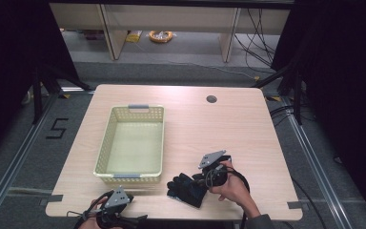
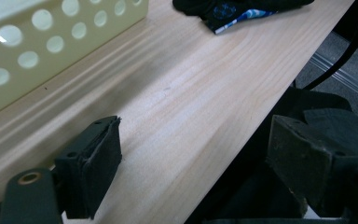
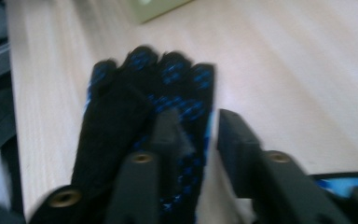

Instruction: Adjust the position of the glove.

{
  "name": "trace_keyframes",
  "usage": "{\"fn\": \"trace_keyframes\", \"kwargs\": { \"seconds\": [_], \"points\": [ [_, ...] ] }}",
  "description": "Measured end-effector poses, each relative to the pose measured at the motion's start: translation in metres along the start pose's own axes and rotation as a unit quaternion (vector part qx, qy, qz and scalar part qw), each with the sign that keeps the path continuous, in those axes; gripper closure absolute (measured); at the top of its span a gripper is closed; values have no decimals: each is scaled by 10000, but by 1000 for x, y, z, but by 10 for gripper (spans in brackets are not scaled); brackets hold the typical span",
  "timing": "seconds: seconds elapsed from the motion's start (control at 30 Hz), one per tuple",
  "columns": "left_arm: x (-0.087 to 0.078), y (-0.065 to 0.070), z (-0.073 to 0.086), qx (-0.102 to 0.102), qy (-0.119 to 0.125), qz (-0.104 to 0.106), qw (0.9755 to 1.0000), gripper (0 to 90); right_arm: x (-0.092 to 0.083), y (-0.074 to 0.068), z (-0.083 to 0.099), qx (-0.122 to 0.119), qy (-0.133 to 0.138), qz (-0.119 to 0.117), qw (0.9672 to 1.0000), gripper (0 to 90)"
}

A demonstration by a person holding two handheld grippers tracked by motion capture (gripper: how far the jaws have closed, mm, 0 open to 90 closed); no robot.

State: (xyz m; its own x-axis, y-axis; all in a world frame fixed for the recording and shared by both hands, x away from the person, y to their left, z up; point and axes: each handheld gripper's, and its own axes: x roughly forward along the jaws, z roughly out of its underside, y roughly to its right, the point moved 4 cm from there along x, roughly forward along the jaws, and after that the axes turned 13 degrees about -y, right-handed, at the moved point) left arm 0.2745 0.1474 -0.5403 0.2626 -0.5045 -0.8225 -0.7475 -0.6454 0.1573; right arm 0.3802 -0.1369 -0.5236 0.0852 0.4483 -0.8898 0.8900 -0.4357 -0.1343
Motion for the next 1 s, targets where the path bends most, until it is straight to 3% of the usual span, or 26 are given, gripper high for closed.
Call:
{"fn": "trace_keyframes", "kwargs": {
  "seconds": [0.1,0.17,0.2,0.23,0.3,0.33,0.5,0.63,0.67,0.77,0.8,0.87,0.93,1.0],
  "points": [
    [-1,-1,1,45,-51,1,10000,169,-11,1,2,94,164,144,9997,624],
    [0,0,0,-2,38,5,10000,169,-23,4,5,159,287,380,9987,614],
    [-1,0,0,-3,34,0,10000,169,-30,7,7,182,416,648,9969,610],
    [-1,0,0,6,27,12,10000,169,-30,7,7,182,416,648,9969,610],
    [0,0,2,-16,-68,-78,9999,169,-44,14,13,216,384,933,9947,609],
    [0,0,1,-4,-58,-77,10000,169,-52,20,19,387,424,1181,9913,609],
    [0,1,2,13,-71,7,10000,169,-62,32,32,473,379,1453,9875,610],
    [-1,1,0,70,-37,10,10000,169,-62,38,41,577,312,1483,9868,613],
    [-1,1,1,76,-70,15,9999,169,-60,39,42,435,258,1483,9876,613],
    [-1,2,0,24,15,28,10000,169,-59,40,43,395,158,1414,9890,615],
    [-2,0,0,104,-51,-35,9999,169,-56,40,43,372,187,1430,9888,619],
    [-1,2,1,30,-22,35,10000,169,-52,40,46,351,59,1335,9904,624],
    [-1,2,1,33,-26,31,10000,169,-51,41,46,324,72,1357,9902,627],
    [-2,1,1,93,-56,-28,9999,169,-46,40,47,246,7,1234,9921,628]
  ]
}}
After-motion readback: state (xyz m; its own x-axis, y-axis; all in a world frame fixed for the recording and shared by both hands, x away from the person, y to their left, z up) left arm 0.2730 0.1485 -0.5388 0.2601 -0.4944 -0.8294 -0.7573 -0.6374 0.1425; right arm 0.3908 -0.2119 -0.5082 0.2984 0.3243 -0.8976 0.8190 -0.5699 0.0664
